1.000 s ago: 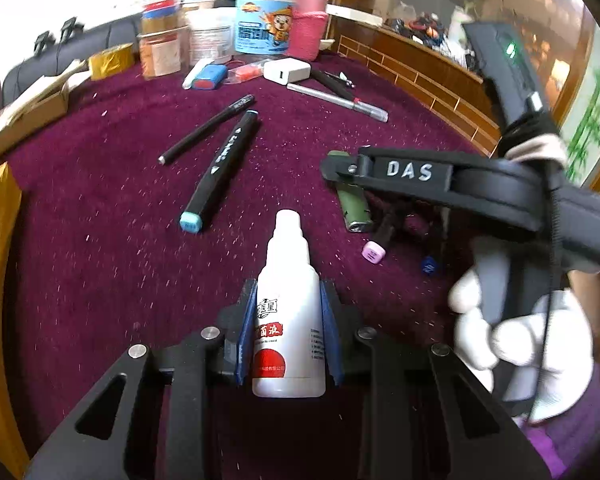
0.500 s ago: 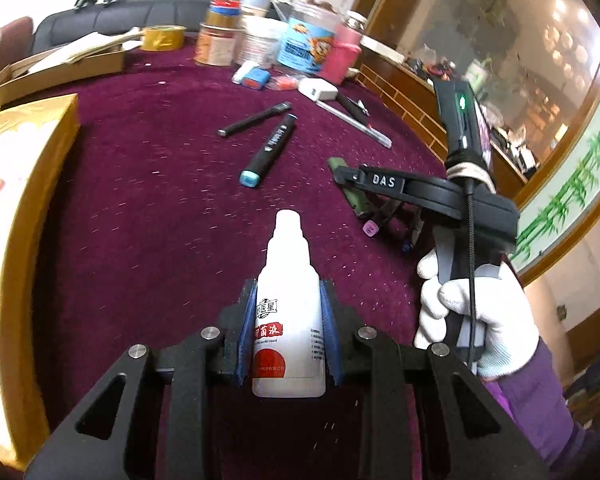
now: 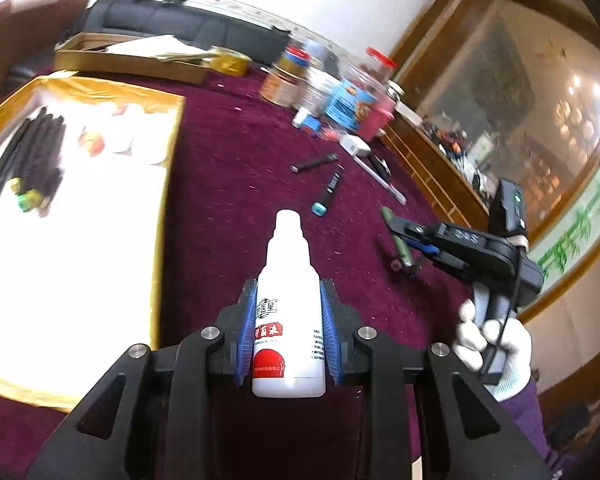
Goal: Organize rigid objects
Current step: 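Carry the white bottle and green tube into the tray with both grippers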
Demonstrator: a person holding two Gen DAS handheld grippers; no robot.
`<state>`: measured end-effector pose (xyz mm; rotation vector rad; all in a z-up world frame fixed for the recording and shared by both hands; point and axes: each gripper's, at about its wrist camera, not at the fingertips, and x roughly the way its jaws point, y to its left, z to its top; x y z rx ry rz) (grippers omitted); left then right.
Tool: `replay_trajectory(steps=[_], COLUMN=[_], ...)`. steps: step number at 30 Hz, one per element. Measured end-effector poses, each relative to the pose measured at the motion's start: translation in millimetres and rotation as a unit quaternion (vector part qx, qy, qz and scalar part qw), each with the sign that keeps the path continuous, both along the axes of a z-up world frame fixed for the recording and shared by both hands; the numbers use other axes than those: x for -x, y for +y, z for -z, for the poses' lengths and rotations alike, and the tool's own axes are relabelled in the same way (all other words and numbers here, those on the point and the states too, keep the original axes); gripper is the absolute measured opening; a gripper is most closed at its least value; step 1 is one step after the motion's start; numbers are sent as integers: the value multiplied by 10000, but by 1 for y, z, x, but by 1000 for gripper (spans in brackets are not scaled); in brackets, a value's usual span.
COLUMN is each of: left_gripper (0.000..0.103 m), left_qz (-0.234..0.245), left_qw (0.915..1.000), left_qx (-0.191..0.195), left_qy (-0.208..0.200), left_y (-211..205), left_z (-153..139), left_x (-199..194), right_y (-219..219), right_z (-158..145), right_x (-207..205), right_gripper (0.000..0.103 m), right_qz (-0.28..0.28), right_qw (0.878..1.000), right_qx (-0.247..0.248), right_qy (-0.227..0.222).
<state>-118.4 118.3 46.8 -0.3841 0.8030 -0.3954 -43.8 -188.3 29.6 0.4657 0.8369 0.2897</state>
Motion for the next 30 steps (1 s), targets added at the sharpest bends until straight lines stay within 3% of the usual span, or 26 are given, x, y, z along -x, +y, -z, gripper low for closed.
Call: replay_trajectory(steps=[8,17,26,30], left_gripper=[27,27,27,27], left_qz=[-608,-1050,-1004,-911], left_qw=[9977,9942,9934,9924], left_qx=[230,202,-253,-183], left_qy=[-167,80,484,810], left_y=[56,97,109,114], left_z=[-9,1,1,14], left_x=[10,1,-55,-79], right_y=[60,146,240,264], right_z=[-25,-30,-26,-23], right_x=[8,3,-19,-28], right_gripper=[18,18,18,18], right_qz=[-563,-1355,-1836,-1848], right_qw=[9983,9908,9823,9804], right_qx=[-5,-44,327,666], right_qy=[-160,-10,168,157])
